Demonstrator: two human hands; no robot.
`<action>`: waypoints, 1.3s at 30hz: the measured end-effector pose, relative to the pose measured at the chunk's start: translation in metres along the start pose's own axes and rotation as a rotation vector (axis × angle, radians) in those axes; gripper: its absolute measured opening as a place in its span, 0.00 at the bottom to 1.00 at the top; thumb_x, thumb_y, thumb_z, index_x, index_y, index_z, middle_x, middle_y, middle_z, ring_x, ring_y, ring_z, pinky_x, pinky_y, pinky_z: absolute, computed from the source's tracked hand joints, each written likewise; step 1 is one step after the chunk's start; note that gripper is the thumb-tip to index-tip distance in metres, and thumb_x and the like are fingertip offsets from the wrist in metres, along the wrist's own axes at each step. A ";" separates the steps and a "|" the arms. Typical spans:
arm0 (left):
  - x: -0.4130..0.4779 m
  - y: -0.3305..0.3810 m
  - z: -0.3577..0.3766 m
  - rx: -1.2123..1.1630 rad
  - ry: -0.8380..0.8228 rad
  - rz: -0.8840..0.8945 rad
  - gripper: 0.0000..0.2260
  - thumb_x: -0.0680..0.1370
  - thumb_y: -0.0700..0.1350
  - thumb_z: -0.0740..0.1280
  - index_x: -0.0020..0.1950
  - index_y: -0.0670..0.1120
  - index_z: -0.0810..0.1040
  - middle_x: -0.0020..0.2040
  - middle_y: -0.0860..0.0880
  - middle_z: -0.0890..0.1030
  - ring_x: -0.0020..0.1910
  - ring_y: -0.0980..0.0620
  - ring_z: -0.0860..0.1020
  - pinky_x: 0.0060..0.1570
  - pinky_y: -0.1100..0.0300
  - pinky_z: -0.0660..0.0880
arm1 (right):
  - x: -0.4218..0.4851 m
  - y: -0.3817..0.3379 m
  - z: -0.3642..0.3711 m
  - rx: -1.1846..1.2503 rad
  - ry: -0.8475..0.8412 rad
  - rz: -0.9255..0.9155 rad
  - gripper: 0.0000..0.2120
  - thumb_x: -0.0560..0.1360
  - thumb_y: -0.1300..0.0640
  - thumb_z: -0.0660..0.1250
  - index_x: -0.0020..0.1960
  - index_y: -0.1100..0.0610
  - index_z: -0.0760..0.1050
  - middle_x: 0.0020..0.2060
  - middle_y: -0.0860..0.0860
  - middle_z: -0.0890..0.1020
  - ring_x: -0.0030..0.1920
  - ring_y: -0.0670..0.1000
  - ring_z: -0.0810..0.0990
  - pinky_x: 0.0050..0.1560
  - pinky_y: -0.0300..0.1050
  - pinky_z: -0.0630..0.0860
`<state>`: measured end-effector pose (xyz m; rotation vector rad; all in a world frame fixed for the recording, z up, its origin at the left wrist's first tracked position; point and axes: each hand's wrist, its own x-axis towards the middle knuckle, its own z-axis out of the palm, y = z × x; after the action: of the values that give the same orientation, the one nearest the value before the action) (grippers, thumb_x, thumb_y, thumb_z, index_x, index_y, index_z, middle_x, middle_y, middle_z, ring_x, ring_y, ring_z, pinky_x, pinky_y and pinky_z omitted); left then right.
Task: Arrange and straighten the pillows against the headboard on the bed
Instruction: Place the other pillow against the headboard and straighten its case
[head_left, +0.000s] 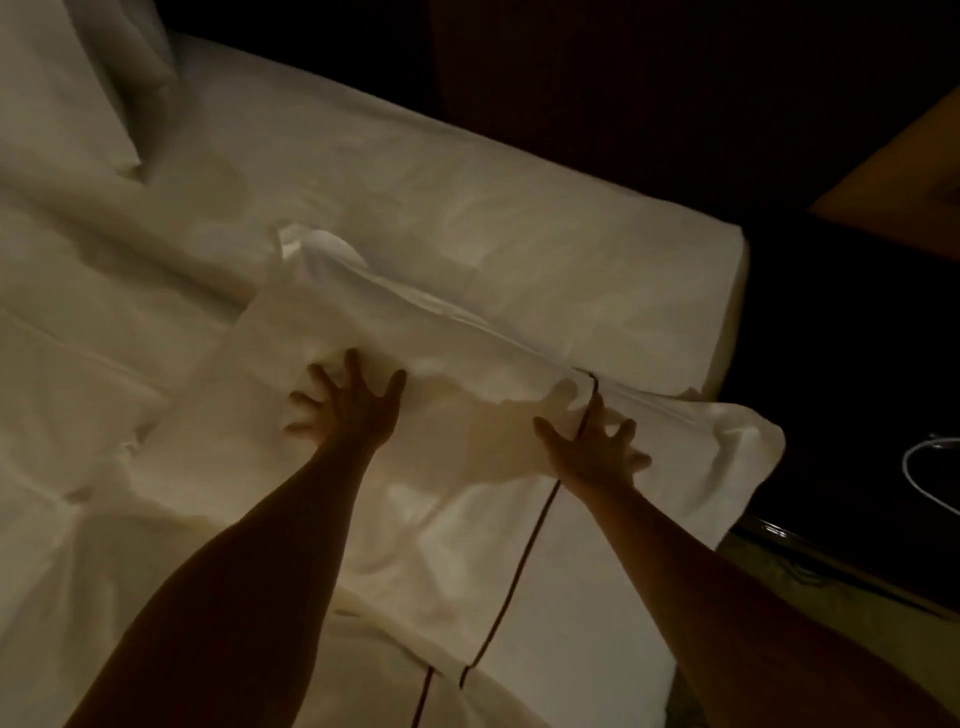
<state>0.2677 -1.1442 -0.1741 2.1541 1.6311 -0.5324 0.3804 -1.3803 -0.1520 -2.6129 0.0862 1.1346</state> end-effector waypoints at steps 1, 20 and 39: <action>0.000 -0.004 0.011 -0.028 0.030 -0.012 0.38 0.73 0.75 0.50 0.79 0.61 0.47 0.81 0.44 0.43 0.76 0.29 0.44 0.66 0.24 0.44 | 0.008 -0.009 -0.001 -0.042 -0.004 -0.032 0.45 0.70 0.25 0.57 0.79 0.41 0.42 0.78 0.59 0.47 0.74 0.72 0.50 0.65 0.78 0.56; -0.096 -0.080 0.086 -0.975 -0.047 -0.838 0.60 0.60 0.74 0.72 0.78 0.57 0.35 0.74 0.34 0.62 0.68 0.29 0.67 0.67 0.36 0.67 | 0.037 -0.107 0.046 -0.474 -0.108 -0.451 0.51 0.62 0.23 0.65 0.77 0.38 0.46 0.74 0.61 0.58 0.71 0.70 0.58 0.62 0.80 0.59; -0.125 -0.042 0.073 -1.488 0.080 -0.890 0.64 0.50 0.73 0.77 0.78 0.48 0.55 0.72 0.39 0.69 0.67 0.35 0.71 0.66 0.38 0.69 | 0.088 -0.118 -0.005 0.028 -0.624 -0.373 0.54 0.49 0.38 0.84 0.71 0.50 0.70 0.61 0.51 0.80 0.57 0.55 0.79 0.58 0.56 0.77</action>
<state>0.1903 -1.2734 -0.1750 0.3567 1.9242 0.4993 0.4642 -1.2638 -0.1840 -2.0122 -0.4851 1.7008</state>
